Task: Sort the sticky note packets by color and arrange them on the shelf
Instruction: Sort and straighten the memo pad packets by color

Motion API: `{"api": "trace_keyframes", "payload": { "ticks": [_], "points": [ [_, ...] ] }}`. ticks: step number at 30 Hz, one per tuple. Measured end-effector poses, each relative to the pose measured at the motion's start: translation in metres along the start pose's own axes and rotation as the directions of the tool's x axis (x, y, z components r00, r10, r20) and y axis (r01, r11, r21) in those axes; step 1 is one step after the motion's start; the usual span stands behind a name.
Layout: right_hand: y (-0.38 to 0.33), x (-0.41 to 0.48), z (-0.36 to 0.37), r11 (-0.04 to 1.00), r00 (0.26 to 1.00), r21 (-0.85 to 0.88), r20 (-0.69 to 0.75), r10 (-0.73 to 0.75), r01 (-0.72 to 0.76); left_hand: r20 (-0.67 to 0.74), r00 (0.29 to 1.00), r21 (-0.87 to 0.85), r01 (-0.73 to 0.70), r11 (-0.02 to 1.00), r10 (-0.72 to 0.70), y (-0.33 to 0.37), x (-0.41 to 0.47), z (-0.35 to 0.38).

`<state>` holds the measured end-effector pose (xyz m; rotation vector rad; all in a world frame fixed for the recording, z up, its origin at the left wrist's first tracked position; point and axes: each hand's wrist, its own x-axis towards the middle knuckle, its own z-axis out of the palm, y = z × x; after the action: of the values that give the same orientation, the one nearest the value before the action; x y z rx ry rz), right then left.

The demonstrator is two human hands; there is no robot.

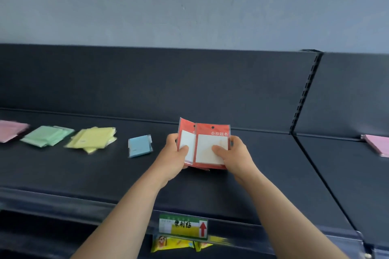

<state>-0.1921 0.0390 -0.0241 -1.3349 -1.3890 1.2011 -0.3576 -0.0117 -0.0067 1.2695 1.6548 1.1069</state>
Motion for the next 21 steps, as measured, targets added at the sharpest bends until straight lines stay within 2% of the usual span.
{"api": "trace_keyframes", "payload": {
  "ticks": [3,7,9,13,18,21],
  "points": [
    [-0.001,0.006,0.025,0.999,0.999,-0.021,-0.014,0.030,-0.030,0.032,0.999,0.080,0.014,0.997,-0.017,-0.010,0.012,-0.018],
    [-0.009,0.014,0.046,0.995,0.999,-0.094,-0.044,0.020,-0.024,-0.002,0.999,0.366,-0.041,0.930,0.045,-0.018,0.027,-0.033],
    [-0.013,0.016,0.053,0.983,1.000,-0.183,-0.017,-0.007,0.004,-0.029,0.998,0.472,-0.042,0.881,0.063,-0.019,0.033,-0.038],
    [-0.013,0.020,0.066,0.943,0.999,-0.331,0.043,-0.013,0.026,-0.030,0.998,0.582,-0.023,0.813,0.049,-0.025,0.038,-0.046],
    [-0.012,0.017,0.074,0.881,0.990,-0.465,0.141,-0.022,0.086,-0.019,0.995,0.741,-0.051,0.670,0.097,-0.030,0.037,-0.048],
    [-0.012,0.013,0.077,0.834,0.984,-0.537,0.173,-0.040,0.129,-0.029,0.990,0.761,-0.066,0.645,0.136,-0.031,0.035,-0.047]
  ]
}}
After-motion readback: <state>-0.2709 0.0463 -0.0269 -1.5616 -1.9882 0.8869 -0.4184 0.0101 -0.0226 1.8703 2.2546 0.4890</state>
